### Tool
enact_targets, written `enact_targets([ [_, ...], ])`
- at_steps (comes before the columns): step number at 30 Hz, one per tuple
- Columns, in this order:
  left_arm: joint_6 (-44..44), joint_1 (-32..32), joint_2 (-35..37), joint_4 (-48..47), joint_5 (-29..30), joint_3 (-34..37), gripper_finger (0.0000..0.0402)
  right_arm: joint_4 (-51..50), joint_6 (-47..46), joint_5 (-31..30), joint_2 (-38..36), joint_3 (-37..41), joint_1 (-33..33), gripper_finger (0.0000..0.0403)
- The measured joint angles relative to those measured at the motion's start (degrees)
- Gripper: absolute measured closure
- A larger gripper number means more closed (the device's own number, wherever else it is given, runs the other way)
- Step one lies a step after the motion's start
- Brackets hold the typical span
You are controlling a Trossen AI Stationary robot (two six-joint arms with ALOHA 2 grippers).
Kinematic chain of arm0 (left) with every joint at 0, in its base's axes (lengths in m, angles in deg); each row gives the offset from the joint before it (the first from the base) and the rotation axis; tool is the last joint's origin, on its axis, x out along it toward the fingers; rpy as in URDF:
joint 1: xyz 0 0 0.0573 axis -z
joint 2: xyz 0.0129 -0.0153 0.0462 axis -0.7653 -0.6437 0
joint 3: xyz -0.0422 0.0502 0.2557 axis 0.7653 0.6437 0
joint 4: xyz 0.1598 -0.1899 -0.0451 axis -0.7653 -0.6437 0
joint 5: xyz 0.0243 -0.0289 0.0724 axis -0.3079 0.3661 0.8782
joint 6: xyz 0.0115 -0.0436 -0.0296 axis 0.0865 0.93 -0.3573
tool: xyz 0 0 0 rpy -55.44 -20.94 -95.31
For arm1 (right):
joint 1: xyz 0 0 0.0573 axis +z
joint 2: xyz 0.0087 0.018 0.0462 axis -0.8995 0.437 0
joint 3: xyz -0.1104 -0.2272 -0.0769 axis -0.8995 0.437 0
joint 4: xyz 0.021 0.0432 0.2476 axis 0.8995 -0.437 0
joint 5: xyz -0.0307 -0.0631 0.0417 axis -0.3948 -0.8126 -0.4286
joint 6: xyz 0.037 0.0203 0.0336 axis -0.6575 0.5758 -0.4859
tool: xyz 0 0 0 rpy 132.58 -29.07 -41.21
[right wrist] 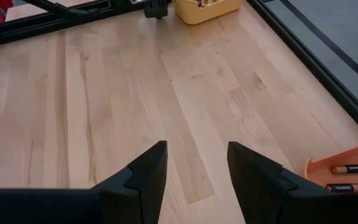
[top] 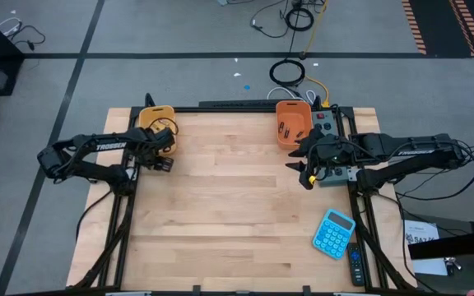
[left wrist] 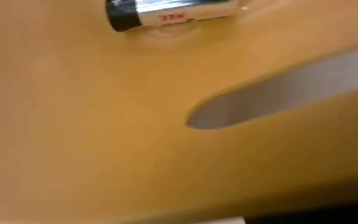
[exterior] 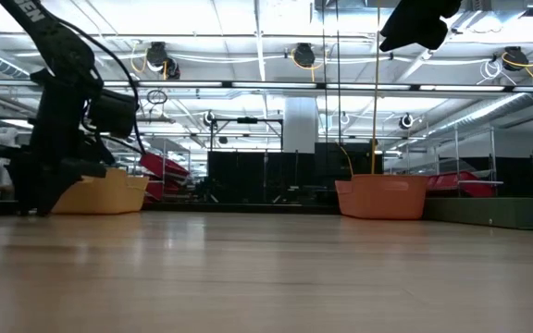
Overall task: Sort batteries
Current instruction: Put the silver battery into the yellow bin
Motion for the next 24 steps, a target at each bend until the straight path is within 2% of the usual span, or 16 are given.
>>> enact_targets([
  [9, -4.68, 2.05, 0.01, 0.59, -2.16, -0.07, 0.0381, 0.0, 0.0, -0.06, 0.0, 0.0, 0.0, 0.0243],
  [15, -4.99, 3.49, 0.32, -0.4, -3.0, -0.71, 0.0382, 0.0, 0.25, -0.06, 0.0, 0.0, 0.0, 0.0243],
  [18, -4.86, 3.96, 1.69, -1.01, -7.98, -1.73, 0.0384, 0.04, 0.67, -0.07, 0.0, 0.0, 0.0, 0.0243],
  [24, -2.42, 4.1, 5.49, -2.37, -6.96, -3.74, 0.0394, 0.42, 1.1, -0.08, -0.02, 0.01, -0.01, 0.0243],
])
